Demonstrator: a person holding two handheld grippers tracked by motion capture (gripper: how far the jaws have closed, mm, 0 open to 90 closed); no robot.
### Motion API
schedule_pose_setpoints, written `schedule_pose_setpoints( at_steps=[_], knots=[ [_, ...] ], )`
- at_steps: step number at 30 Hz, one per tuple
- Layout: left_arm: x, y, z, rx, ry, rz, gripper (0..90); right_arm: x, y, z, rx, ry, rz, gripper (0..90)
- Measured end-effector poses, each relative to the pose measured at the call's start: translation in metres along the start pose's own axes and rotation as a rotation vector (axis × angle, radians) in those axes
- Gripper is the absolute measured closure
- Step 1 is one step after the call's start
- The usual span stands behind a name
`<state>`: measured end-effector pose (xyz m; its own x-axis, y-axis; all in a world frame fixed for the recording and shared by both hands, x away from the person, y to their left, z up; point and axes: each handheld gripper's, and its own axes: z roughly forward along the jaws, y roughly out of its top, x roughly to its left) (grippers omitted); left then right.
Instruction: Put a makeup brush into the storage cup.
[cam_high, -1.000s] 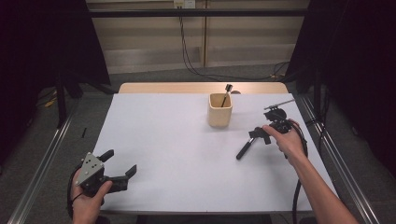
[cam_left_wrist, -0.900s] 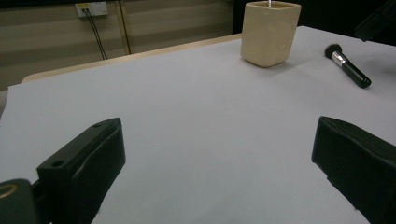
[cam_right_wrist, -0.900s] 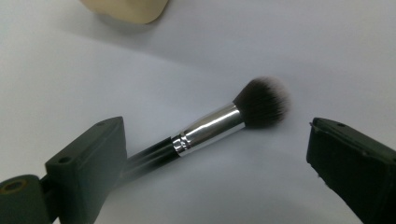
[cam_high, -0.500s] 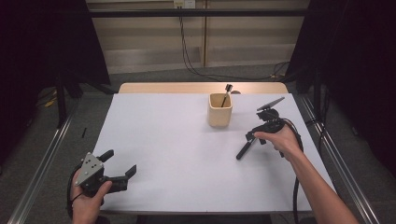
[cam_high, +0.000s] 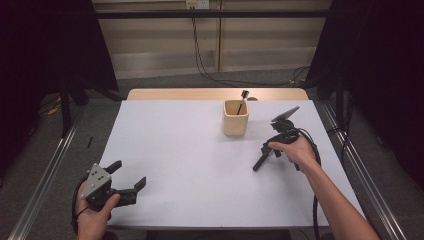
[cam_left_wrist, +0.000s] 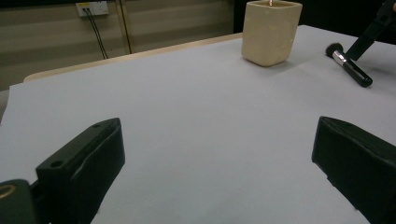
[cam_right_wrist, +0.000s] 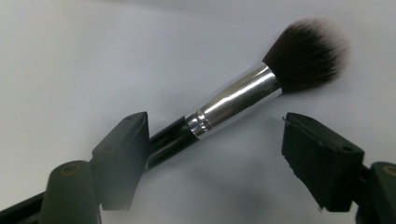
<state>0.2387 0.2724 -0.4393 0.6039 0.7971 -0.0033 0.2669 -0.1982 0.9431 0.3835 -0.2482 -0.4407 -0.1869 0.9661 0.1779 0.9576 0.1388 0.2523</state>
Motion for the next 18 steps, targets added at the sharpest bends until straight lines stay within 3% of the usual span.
schedule_pose_setpoints(
  at_steps=[12, 18],
  knots=[
    [0.000, 0.000, 0.001, 0.004, -0.005, 0.005, 2.6, -0.005, 0.005, 0.011, 0.021, 0.021, 0.049, 34.3],
    [0.000, 0.000, 0.001, 0.005, -0.003, 0.004, 2.6, -0.004, 0.007, 0.013, 0.033, -0.012, 0.065, 41.3]
  ],
)
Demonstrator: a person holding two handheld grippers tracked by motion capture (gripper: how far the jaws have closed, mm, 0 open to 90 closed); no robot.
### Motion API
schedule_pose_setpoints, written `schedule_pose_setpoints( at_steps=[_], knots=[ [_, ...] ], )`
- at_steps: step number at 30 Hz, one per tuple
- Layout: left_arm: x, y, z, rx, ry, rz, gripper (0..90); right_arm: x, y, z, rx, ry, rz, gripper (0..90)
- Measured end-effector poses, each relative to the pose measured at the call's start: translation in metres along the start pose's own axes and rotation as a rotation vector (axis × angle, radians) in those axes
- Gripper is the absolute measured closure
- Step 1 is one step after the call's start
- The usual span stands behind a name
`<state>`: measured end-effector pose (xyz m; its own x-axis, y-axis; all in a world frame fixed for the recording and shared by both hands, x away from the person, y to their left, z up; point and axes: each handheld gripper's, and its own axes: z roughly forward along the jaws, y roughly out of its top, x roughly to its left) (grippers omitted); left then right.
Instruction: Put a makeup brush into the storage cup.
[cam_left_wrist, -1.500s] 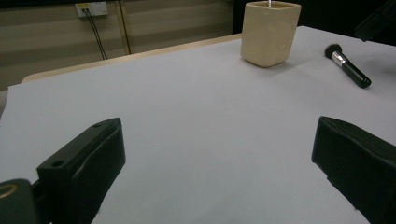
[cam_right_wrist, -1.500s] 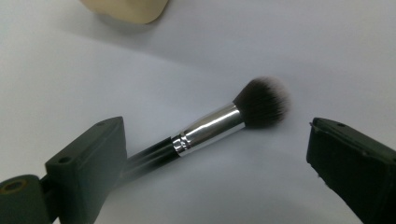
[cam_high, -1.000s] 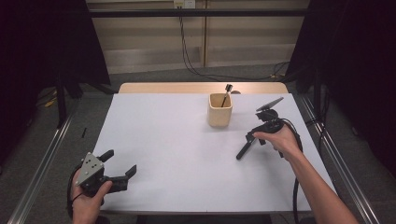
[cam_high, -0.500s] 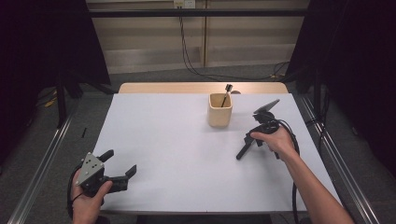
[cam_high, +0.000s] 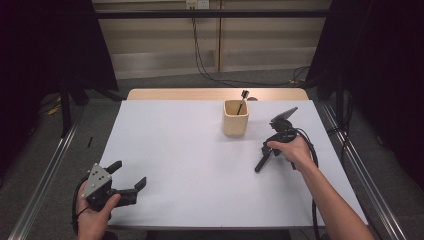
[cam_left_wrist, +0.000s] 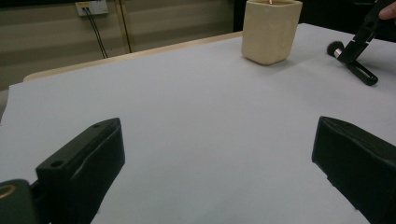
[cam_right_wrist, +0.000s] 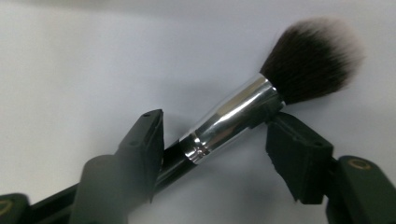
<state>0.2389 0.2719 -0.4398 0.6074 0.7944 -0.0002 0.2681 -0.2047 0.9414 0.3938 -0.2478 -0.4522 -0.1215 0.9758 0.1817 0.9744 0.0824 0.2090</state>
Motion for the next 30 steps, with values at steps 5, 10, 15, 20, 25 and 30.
schedule_pose_setpoints(
  at_steps=[5, 10, 15, 20, 25, 30],
  knots=[
    [-0.0003, 0.0001, 0.0002, 0.000, -0.003, 0.003, 2.6, -0.0004, 0.0020, -0.0002, 0.017, -0.028, 0.001, 49.5],
    [0.0000, -0.0001, 0.0007, 0.008, -0.007, 0.006, 2.6, 0.0008, 0.0025, 0.0000, 0.026, -0.057, -0.027, 55.6],
    [-0.0003, 0.0000, 0.0012, 0.004, -0.008, 0.005, 2.6, -0.0029, 0.0044, -0.0005, 0.038, -0.056, -0.016, 62.8],
    [-0.0002, 0.0000, 0.0013, 0.005, -0.009, 0.009, 2.6, -0.0082, 0.0042, -0.0012, 0.037, -0.059, -0.028, 72.1],
    [-0.0002, 0.0002, 0.0017, 0.005, -0.008, 0.006, 2.6, -0.0073, 0.0037, -0.0013, 0.035, -0.064, -0.063, 73.0],
    [0.0005, 0.0001, 0.0015, 0.003, -0.006, 0.006, 2.6, -0.0078, 0.0021, -0.0017, 0.022, -0.061, -0.070, 73.2]
  ],
)
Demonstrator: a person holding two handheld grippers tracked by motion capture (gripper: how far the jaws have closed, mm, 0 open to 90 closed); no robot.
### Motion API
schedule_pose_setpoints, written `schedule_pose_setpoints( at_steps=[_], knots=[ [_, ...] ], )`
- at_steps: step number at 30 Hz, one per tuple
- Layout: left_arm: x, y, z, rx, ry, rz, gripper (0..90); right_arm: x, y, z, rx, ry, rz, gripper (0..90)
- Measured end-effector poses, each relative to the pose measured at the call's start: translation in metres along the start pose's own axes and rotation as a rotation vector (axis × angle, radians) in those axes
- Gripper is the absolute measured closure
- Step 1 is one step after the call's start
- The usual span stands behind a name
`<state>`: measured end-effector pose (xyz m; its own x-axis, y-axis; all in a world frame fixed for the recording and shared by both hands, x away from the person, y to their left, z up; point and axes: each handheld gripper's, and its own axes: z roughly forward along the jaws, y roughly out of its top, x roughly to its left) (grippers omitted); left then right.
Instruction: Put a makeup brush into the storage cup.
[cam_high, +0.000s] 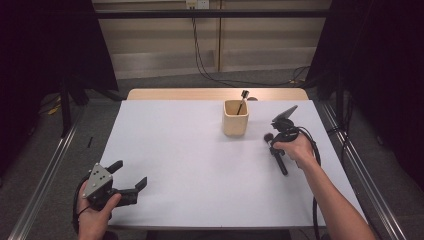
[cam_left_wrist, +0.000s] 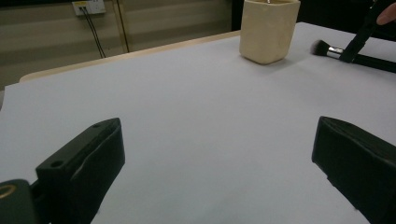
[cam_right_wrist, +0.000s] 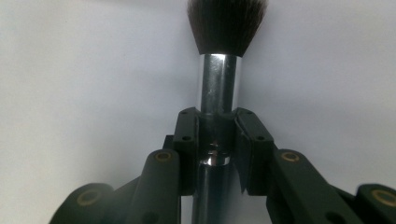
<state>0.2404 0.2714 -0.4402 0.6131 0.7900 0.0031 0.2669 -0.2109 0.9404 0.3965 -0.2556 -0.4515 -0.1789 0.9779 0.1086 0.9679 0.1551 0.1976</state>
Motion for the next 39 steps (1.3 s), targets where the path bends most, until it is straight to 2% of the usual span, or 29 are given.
schedule_pose_setpoints(
  at_steps=[9, 24, 30, 34, 39],
  knots=[
    [0.000, 0.000, -0.001, 0.000, 0.006, 0.000, 2.6, -0.004, -0.004, -0.003, -0.048, 0.019, -0.023, 73.3],
    [0.000, -0.001, -0.002, -0.001, 0.013, -0.009, 2.6, -0.006, -0.012, -0.019, -0.158, 0.075, -0.020, 73.4],
    [0.000, 0.000, -0.003, -0.006, 0.010, -0.007, 2.7, -0.009, -0.017, -0.027, -0.225, 0.098, -0.031, 73.3],
    [0.000, 0.000, -0.003, -0.004, 0.010, -0.007, 2.8, -0.010, -0.021, -0.030, -0.264, 0.138, -0.045, 73.3],
    [0.000, 0.000, -0.003, -0.003, 0.013, -0.006, 2.7, -0.009, -0.025, -0.034, -0.320, 0.166, -0.055, 73.3]
  ],
)
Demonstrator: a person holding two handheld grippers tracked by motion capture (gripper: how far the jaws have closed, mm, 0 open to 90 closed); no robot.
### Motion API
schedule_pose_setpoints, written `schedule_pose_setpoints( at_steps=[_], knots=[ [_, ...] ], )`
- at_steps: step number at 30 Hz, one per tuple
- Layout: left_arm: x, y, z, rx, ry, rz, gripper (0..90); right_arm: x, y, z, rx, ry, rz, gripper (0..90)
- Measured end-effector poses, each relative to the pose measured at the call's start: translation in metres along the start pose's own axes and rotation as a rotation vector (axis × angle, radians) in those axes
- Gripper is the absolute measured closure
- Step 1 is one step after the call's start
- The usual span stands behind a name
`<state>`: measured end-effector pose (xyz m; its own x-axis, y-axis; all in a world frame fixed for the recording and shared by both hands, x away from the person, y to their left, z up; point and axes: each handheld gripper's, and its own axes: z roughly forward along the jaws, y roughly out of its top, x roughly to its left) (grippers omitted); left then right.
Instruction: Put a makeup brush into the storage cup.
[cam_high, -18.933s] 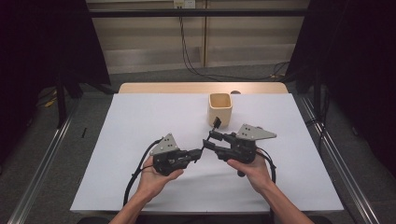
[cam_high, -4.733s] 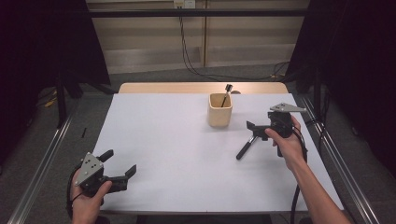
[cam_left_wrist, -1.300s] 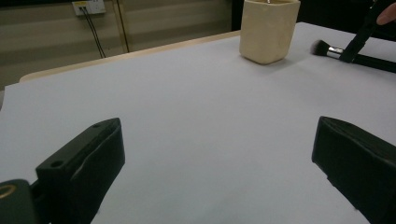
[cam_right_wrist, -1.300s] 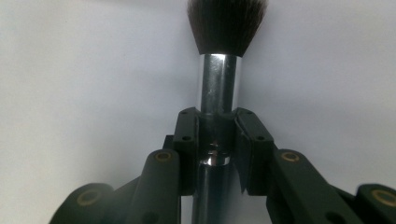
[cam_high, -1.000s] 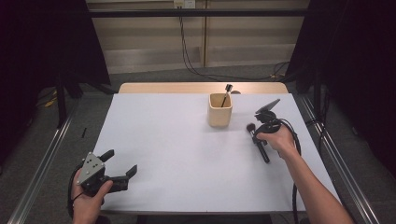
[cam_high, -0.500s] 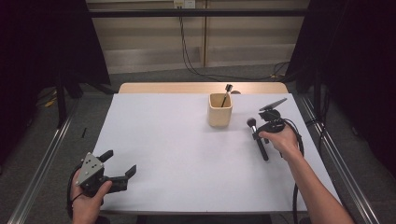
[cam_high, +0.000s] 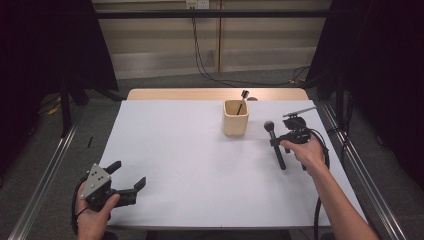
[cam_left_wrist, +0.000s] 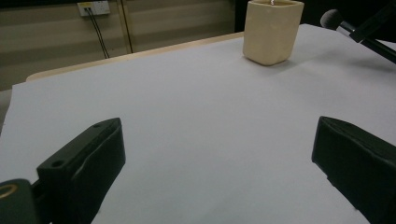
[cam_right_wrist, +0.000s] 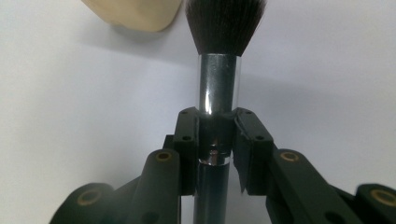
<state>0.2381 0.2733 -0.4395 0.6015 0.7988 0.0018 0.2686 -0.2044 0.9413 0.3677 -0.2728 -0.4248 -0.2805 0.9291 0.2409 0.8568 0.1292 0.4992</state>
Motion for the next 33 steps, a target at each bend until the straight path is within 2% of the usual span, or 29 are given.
schedule_pose_setpoints(
  at_steps=[7, 9, 15, 21, 25, 33],
  knots=[
    [0.000, 0.000, 0.000, 0.000, -0.001, 0.003, 2.8, 0.000, -0.007, -0.006, -0.082, 0.050, -0.016, 73.3],
    [0.000, 0.000, 0.000, -0.002, 0.001, -0.002, 2.8, 0.000, -0.009, -0.007, -0.101, 0.051, -0.021, 73.3],
    [0.000, 0.000, 0.000, -0.003, 0.002, -0.002, 2.8, 0.000, -0.016, -0.014, -0.231, 0.098, -0.030, 73.4],
    [0.000, 0.000, 0.000, 0.000, 0.002, -0.002, 2.8, -0.002, -0.022, -0.015, -0.319, 0.122, -0.036, 73.3],
    [0.001, 0.000, 0.000, 0.001, 0.003, -0.001, 2.8, -0.001, -0.025, -0.019, -0.409, 0.139, -0.068, 73.3],
    [0.000, 0.000, 0.000, -0.001, 0.003, 0.000, 2.8, 0.002, -0.029, -0.022, -0.514, 0.153, -0.099, 73.3]
  ],
)
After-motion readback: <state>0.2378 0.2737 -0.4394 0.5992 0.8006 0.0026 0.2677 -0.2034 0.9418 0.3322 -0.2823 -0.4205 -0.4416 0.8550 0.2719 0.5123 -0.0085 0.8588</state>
